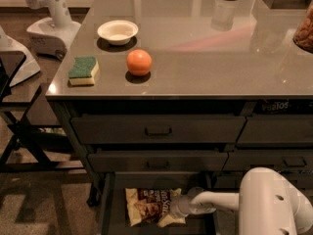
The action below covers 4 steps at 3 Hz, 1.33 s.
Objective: Pick brown chip bag from bottom drawer and place on counter
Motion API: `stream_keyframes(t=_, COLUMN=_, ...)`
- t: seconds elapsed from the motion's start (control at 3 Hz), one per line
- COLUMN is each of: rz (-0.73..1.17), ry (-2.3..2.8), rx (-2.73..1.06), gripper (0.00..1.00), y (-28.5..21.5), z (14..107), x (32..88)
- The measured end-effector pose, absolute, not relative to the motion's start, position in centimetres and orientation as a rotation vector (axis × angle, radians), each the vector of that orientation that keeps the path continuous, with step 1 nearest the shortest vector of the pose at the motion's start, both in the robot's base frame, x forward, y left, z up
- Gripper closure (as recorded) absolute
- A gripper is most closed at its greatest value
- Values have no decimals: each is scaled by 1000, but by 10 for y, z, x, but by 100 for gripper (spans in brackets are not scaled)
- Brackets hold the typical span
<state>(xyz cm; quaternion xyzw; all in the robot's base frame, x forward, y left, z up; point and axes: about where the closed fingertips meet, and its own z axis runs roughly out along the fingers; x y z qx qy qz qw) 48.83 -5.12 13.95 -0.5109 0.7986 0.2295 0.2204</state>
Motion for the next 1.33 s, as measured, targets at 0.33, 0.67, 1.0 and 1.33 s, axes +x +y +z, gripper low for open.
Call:
stream_keyframes(t=0.33, rz=635, ry=2208, rx=-1413, gripper=43, y=-51, z=139, x=488)
stream_keyframes(t=0.67, rz=635, ry=2208, rx=-1413, gripper=66, y=-51, z=139, x=488)
stream_keyframes(t=1.0, rz=635, ry=2208, rx=-1413, gripper=89, y=-51, z=139, x=488)
stream_keyframes(t=1.33, rz=635, ry=2208, rx=-1413, gripper=100, y=-51, z=140, x=488)
